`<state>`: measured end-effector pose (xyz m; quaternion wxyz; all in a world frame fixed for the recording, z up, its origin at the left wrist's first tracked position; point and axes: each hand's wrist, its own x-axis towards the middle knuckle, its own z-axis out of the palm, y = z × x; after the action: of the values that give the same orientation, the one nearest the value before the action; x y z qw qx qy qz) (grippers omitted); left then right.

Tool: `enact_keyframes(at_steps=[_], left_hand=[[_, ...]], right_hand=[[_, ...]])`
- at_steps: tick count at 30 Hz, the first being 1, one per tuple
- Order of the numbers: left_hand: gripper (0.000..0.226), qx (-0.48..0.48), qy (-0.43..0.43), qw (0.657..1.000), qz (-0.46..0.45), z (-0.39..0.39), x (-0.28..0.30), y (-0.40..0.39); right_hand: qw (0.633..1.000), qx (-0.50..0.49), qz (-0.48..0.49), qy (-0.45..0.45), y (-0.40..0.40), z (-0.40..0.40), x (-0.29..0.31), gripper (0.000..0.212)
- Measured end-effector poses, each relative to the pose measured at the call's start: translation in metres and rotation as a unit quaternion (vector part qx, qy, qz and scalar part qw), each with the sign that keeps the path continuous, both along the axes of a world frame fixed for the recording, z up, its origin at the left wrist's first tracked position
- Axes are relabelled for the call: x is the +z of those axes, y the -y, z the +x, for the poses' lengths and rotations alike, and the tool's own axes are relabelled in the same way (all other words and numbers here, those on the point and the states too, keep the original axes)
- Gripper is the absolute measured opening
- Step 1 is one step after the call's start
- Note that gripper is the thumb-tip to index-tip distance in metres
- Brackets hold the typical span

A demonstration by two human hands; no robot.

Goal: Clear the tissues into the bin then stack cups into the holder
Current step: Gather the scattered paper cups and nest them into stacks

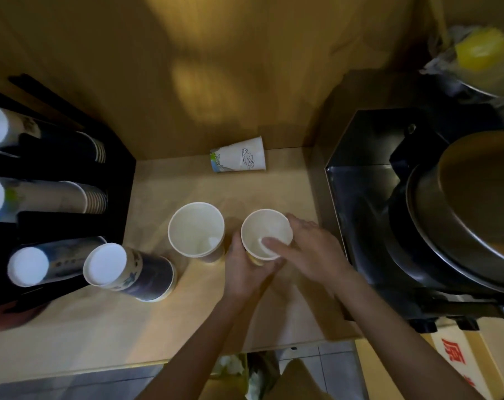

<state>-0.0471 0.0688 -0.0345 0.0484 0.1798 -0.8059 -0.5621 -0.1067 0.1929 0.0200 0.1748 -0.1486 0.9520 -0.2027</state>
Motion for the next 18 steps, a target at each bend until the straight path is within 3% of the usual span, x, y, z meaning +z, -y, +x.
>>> enact_keyframes(at_steps=[2,5,10,18], left_hand=[[0.084,-0.001,0.002,1.0,0.004,0.0,0.005,0.001],[0.101,-0.017,0.003,1.0,0.001,0.0,0.007,0.002],[0.119,-0.004,0.028,0.999,-0.019,0.005,0.007,0.003],[0.109,0.013,0.018,1.0,-0.005,0.001,0.003,0.003]], right_hand=[[0.991,-0.073,-0.108,0.031,0.0,-0.008,0.001,0.047],[0.936,-0.204,-0.266,0.103,0.007,-0.032,-0.003,0.035],[0.83,-0.307,-0.382,0.265,0.026,-0.091,-0.014,0.04],[0.675,-0.402,-0.448,0.427,0.073,-0.157,-0.05,0.072]])
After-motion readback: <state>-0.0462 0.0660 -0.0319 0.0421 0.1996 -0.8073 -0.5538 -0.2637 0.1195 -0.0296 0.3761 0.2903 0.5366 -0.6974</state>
